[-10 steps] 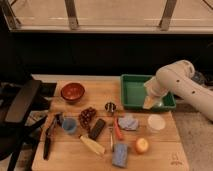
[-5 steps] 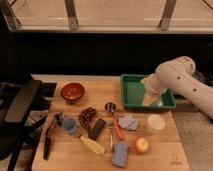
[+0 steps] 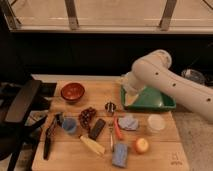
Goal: Wipe table surface with brush
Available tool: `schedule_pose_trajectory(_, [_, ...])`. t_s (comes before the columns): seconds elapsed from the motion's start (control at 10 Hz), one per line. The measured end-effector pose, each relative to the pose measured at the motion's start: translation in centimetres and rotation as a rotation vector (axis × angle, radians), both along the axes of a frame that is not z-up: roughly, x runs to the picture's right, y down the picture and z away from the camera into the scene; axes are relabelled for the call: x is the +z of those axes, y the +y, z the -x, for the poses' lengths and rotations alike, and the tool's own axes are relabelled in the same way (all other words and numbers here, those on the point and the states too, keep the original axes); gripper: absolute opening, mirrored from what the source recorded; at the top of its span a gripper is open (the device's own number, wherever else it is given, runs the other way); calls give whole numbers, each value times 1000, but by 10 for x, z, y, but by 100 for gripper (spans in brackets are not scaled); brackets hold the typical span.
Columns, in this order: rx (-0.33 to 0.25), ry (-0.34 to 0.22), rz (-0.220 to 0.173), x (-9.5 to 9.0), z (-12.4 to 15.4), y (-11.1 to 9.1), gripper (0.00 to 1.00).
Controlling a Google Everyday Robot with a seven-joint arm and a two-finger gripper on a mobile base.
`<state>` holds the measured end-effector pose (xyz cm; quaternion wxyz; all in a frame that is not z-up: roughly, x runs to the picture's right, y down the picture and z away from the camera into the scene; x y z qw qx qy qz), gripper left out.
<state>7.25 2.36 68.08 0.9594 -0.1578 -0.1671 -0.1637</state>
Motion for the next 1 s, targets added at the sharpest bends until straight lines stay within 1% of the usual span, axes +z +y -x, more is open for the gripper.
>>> schedule_pose_trajectory(0.1, [-63, -55, 16, -5, 24, 6, 72])
schedule_pose_trajectory(0.2, [-141, -123, 33, -11, 51, 13, 72])
schedule_pose_trajectory(0.3, [-172, -147, 41, -14, 59, 16, 72])
schedule_pose_trajectory(0.4, [-187, -161, 44, -15, 64, 18, 72])
schedule_pose_trajectory(0.8, [-192, -158, 49, -15, 60, 17, 72])
schedule_pose_trajectory(0.9, [-230, -163, 52, -18, 61, 15, 72])
schedule_pose_trajectory(1.0, [-288, -171, 60, -20, 68, 13, 72])
